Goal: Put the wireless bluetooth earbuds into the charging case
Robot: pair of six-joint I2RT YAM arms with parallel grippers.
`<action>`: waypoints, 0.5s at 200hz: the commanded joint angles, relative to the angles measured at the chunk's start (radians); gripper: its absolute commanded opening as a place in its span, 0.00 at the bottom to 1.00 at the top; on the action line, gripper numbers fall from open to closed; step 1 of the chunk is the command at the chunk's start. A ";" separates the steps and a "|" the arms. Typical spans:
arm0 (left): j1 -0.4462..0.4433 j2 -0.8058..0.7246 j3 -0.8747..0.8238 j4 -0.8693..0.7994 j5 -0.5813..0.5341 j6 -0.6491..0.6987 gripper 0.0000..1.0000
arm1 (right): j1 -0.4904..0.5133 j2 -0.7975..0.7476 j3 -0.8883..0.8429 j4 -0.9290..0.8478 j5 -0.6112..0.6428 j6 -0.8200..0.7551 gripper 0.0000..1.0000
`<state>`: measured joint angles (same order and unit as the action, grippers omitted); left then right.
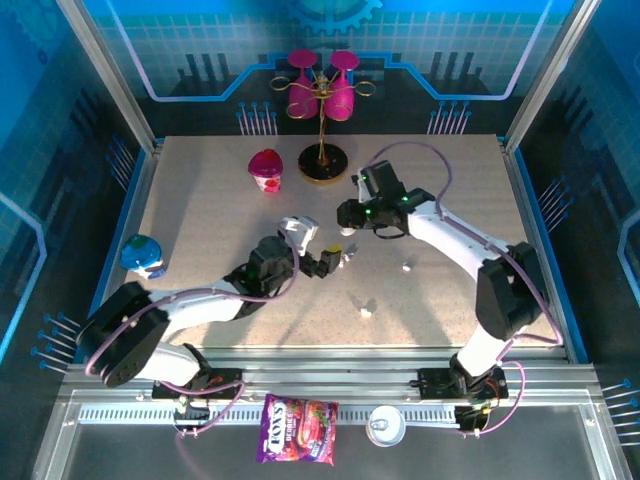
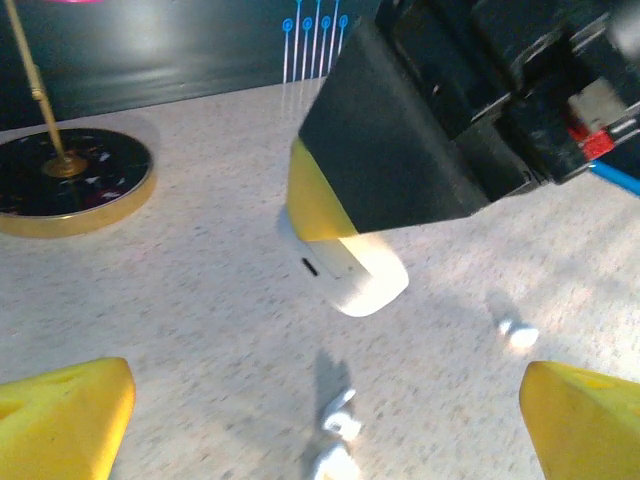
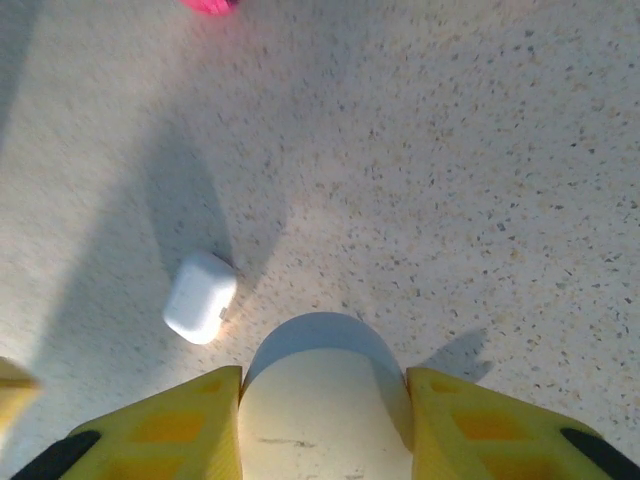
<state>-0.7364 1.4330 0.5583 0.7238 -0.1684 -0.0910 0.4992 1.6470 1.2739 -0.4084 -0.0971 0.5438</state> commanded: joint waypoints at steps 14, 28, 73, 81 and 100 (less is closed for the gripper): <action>-0.033 0.139 0.102 0.235 -0.040 -0.245 0.96 | -0.063 -0.094 -0.092 0.183 -0.173 0.178 0.38; -0.032 0.178 0.129 0.253 -0.020 -0.321 0.93 | -0.085 -0.113 -0.117 0.225 -0.238 0.222 0.38; -0.031 0.253 0.156 0.320 -0.001 -0.413 0.80 | -0.102 -0.152 -0.174 0.307 -0.319 0.295 0.38; -0.031 0.259 0.159 0.329 0.002 -0.425 0.78 | -0.102 -0.159 -0.181 0.315 -0.326 0.302 0.38; -0.032 0.270 0.170 0.329 0.009 -0.443 0.74 | -0.103 -0.171 -0.193 0.327 -0.336 0.310 0.38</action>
<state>-0.7670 1.6855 0.6914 0.9817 -0.1749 -0.4702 0.4034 1.5188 1.1007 -0.1452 -0.3756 0.8097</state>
